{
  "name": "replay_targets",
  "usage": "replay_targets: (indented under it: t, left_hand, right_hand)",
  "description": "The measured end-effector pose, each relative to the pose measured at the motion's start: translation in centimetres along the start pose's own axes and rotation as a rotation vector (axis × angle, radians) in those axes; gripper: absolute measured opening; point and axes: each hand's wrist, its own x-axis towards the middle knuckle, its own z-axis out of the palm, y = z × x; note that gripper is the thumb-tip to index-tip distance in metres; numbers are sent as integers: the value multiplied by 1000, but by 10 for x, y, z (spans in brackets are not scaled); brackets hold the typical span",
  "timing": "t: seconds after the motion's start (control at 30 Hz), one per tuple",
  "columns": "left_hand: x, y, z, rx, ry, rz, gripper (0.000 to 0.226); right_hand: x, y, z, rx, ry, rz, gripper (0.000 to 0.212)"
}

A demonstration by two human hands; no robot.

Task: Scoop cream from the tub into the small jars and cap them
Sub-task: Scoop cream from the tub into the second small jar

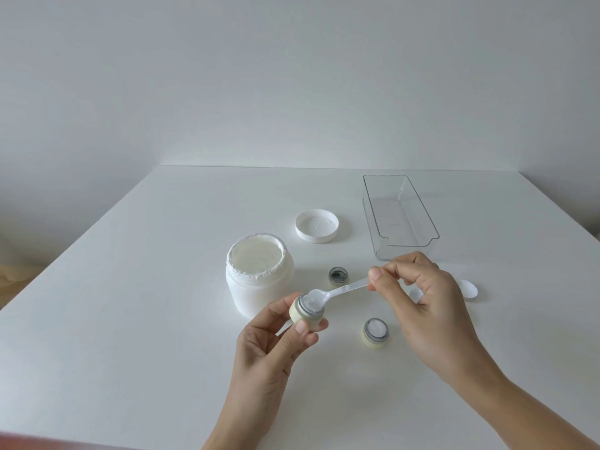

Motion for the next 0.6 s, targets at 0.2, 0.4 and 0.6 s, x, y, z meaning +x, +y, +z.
replay_targets:
  t: [0.2,0.4,0.6]
  left_hand:
    - [0,3,1,7,-41,-51,57]
    - [0,2,1,6,-55,-64,57]
    - [0,1,1,2,-90,-70,54]
  right_hand:
    - [1,1,-1,81,-39,41,25]
    - [0,-1,-2,80,-22,9,26]
    - [1,2,-3,88,11,-9,26]
